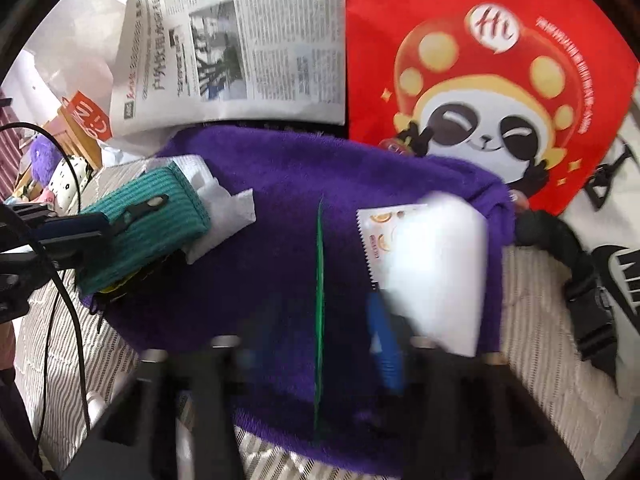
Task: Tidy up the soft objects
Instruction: 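Carry black strap and green card onto the purple towel, opening both grippers, then grasp the white glove by its mint cuff with the right gripper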
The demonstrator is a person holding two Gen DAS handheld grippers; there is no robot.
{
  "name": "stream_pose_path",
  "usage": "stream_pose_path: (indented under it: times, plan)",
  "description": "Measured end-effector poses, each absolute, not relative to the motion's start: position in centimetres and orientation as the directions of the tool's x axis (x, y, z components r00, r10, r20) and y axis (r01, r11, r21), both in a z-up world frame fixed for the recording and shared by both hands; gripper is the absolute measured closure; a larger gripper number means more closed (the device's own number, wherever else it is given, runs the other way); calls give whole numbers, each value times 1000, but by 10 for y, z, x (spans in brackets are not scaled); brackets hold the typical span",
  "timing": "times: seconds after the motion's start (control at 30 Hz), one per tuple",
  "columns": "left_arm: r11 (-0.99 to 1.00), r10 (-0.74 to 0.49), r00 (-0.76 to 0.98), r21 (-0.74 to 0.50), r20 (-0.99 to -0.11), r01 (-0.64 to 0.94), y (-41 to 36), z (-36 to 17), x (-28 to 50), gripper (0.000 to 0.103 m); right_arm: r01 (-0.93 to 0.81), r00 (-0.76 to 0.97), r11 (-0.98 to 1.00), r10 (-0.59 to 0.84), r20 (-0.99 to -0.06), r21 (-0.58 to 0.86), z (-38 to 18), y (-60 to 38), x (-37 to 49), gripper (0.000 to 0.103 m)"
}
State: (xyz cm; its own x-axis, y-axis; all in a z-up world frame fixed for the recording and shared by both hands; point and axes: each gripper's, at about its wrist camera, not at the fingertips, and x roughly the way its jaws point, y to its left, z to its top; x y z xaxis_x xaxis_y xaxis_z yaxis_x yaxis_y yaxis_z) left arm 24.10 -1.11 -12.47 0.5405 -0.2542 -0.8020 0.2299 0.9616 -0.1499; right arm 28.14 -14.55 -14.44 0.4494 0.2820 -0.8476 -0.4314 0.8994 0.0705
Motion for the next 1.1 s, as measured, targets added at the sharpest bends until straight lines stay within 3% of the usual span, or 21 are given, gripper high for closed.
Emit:
stream_pose_path:
  times: [0.43,0.97,1.1]
  plan:
    - [944,-285,486,-155,-826,290,-46,-133,264,83,-367,499,928,258,-827,68,-122,-186,256,48]
    - [939,-221,425,-75,-878,335,-75,-165,274,82,-255,496,953,272,-825,161,-125,-238,210,48]
    - [939,-211,416,-65,-884,338,-78,-165,272,77,-249,493,952,285,-822,180,-124,-242,198,48]
